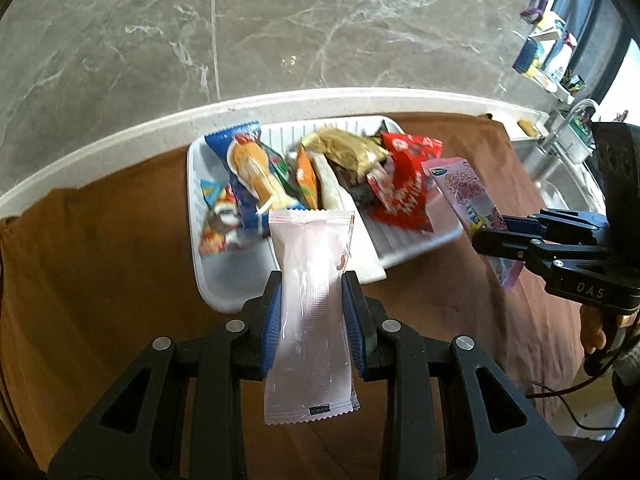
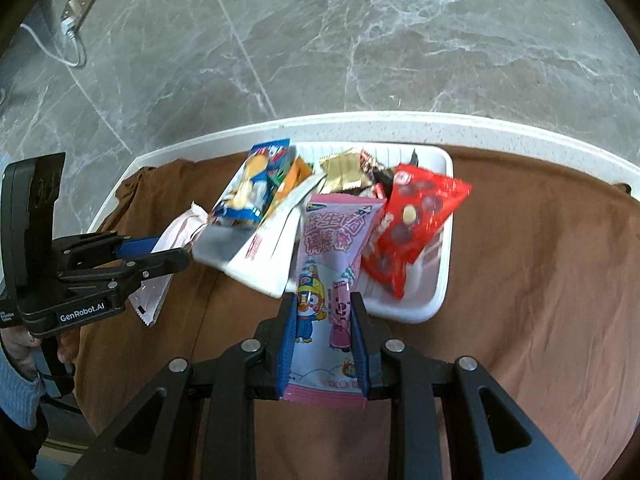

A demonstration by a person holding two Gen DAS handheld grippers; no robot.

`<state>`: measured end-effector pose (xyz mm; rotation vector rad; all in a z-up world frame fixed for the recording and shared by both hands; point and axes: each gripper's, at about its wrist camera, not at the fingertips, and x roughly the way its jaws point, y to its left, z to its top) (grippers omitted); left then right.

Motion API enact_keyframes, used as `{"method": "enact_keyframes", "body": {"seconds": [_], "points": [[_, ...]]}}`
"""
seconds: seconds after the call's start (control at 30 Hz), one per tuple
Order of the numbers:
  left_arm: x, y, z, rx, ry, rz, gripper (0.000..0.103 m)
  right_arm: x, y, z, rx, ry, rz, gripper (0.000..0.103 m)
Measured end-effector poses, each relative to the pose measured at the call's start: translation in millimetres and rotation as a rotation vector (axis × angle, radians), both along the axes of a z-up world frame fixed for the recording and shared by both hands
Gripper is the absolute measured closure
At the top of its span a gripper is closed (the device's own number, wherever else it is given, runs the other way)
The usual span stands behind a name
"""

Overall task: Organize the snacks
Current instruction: 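Carry white packet into tray with left tool while right tool drops Pororo packet there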

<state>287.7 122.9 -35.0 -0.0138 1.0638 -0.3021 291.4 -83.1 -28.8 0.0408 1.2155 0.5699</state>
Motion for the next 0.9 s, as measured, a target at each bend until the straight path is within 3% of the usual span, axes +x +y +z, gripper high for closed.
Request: {"method": "enact_keyframes", "body": {"seconds": [0.37, 0.9], "points": [[37.7, 0.3, -2.7, 0.013, -0.02, 0.011, 0.076, 34.4, 10.9, -10.6, -0.002, -0.001, -0.011, 0.076], [62.5, -2.0, -3.8, 0.0, -0.033, 0.039, 0.076, 63.3, 7.1, -17.4, -0.012, -0.004, -0.05, 0.076]]}}
